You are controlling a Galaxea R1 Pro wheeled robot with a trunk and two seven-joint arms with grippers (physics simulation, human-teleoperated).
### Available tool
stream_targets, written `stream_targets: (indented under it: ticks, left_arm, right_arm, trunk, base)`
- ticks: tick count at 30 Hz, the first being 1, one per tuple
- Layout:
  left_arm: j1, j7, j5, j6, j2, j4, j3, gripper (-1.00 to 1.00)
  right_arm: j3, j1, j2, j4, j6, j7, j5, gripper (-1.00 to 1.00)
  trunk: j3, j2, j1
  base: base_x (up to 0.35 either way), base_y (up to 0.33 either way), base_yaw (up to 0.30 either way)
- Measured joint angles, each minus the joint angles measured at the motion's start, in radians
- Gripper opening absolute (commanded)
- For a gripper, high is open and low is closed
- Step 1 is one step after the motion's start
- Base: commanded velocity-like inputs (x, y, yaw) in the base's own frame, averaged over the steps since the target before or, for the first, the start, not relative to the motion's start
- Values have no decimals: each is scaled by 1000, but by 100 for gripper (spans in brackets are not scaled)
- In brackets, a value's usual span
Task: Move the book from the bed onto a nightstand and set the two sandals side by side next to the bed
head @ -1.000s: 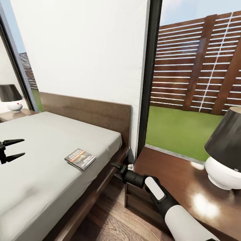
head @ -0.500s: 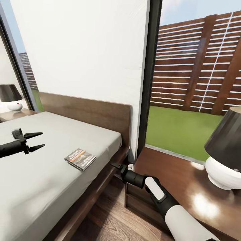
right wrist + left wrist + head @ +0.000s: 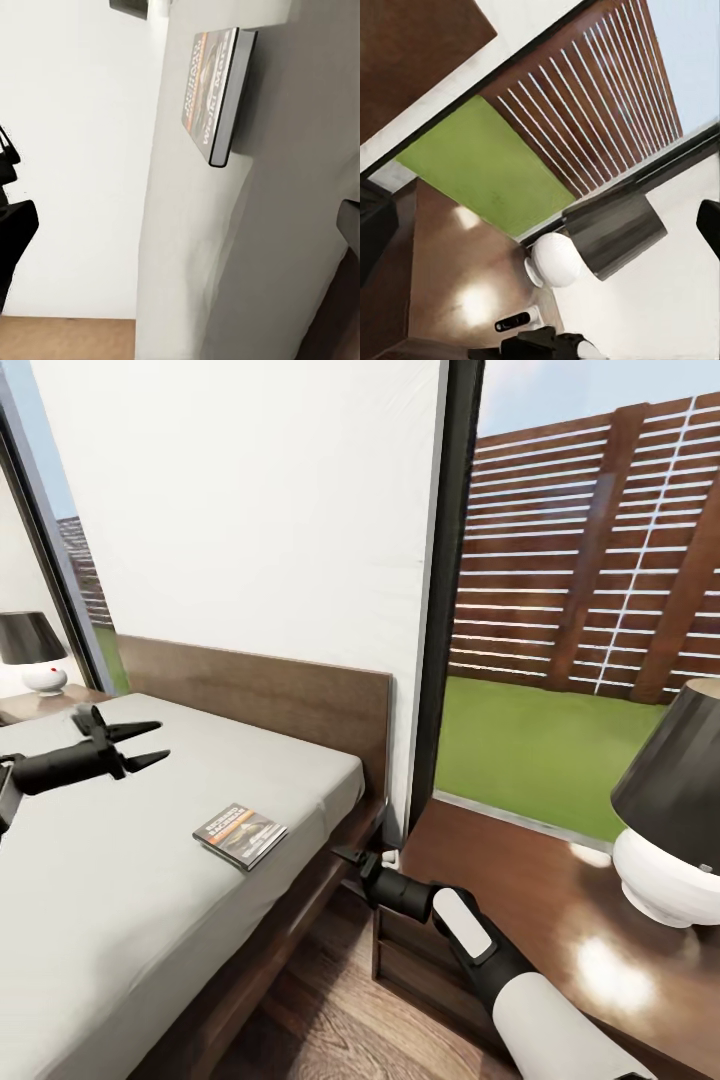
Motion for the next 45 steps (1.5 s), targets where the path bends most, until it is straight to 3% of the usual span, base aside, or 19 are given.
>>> stream_targets:
  ticks: [4, 10, 31, 45]
  left_arm:
    - [0, -6, 0, -1, -53, -71, -31, 100]
    - [0, -8, 0, 1, -87, -142, -48, 100]
    - [1, -7, -3, 2, -86, -159, -52, 100]
    - [3, -6, -3, 2, -86, -153, -52, 100]
  right_arm:
    - [0, 0, -3, 0, 0, 1, 1, 100]
    - [0, 0, -12, 0, 0, 1, 1, 100]
    - [0, 0, -16, 0, 0, 3, 0, 100]
    - [-9, 0, -16, -17, 0, 1, 1, 100]
  trunk:
    - [0, 0, 0]
    - [0, 0, 0]
    - [0, 0, 0]
    - [0, 0, 0]
  base:
    - [0, 0, 0]
    - [0, 0, 53]
    - [0, 0, 186]
    - [0, 0, 43]
